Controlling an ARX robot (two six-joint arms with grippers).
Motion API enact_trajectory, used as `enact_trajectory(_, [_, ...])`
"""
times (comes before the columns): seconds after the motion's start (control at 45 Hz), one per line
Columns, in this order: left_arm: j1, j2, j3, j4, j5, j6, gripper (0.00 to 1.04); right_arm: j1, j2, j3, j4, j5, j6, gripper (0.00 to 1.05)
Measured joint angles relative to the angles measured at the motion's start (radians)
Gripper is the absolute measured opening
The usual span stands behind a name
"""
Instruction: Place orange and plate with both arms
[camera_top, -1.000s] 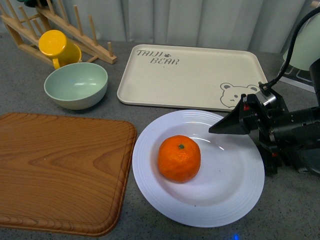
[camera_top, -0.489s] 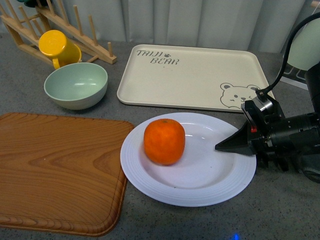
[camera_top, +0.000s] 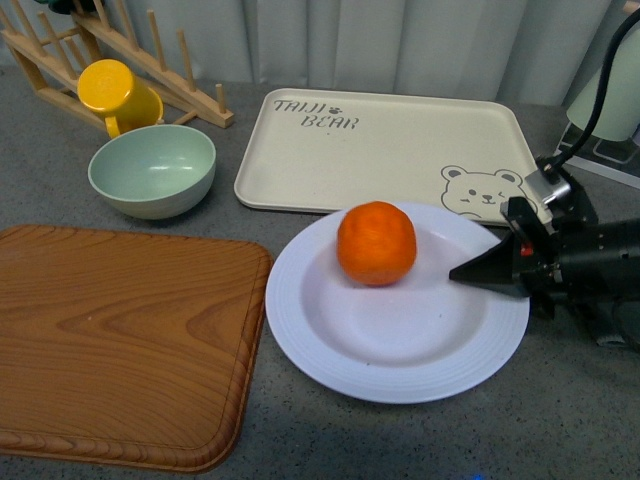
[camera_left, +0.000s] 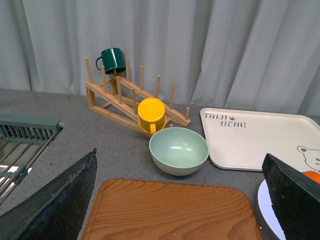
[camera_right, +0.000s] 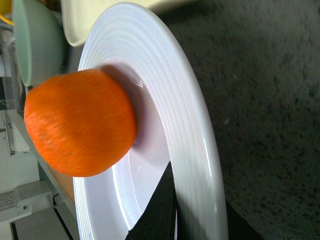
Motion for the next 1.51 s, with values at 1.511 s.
enact_trajectory(1.511, [0.000,0.000,0.000,0.000,0.000,0.000,0.98,0.130,0.396,0.775,-0.145,0.333,0.417,0.21])
